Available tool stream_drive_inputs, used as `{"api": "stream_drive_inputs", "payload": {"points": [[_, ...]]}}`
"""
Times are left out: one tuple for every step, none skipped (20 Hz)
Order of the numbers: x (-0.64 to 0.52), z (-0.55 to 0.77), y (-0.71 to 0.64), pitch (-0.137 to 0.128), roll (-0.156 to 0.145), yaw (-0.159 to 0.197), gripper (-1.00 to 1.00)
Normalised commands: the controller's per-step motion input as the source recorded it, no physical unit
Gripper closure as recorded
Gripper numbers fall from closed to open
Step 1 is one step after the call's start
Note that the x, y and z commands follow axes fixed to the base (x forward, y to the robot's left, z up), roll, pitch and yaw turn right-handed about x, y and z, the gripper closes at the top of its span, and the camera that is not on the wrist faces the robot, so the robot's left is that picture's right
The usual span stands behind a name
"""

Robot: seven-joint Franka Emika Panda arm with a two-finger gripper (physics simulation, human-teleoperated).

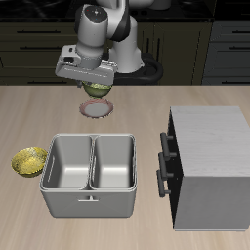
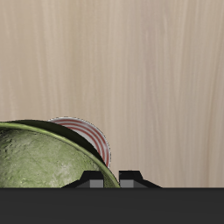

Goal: Place the green bowl on the plate

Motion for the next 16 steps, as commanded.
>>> {"api": "stream_drive_inputs", "payload": {"points": [[0.08, -0.21, -0.02, 0.055, -0.006, -0.017, 1.00], [0.07, -0.24, -0.01, 0.072, -0.007, -0.033, 1.00], [0.00, -0.07, 0.02, 0.023, -0.002, -0.005, 1.00], [0.06, -0.40, 0.05, 0.116, 0.018, 0.007, 1.00], [0.01, -0.24, 0.00, 0.099, -0.018, -0.029, 1.00], [-0.03, -0.17, 0.06, 0.093, 0.014, -0.014, 1.00], [-0.09, -0.13, 0.07, 0.013, 0.018, 0.027, 1.00], [-0.09, -0.16, 0.03, 0.046, 0.000, -0.009, 1.00], [-0.13, -0.16, 0.09, 0.046, 0.024, -0.006, 1.00], [-0.09, -0.13, 0.08, 0.039, 0.022, 0.016, 1.00], [-0.08, -0.15, 0.04, 0.048, -0.002, 0.002, 1.00], [-0.16, -0.32, 0.18, 0.108, 0.045, 0.026, 1.00], [0.00, 0.00, 0.00, 0.000, 0.000, 0.000, 1.00], [0.00, 0.00, 0.00, 0.000, 0.000, 0.000, 1.00], [-0.43, -0.52, 0.02, 0.161, -0.038, 0.054, 1.00], [-0.12, -0.13, -0.01, 0.001, -0.028, 0.031, 1.00]]}}
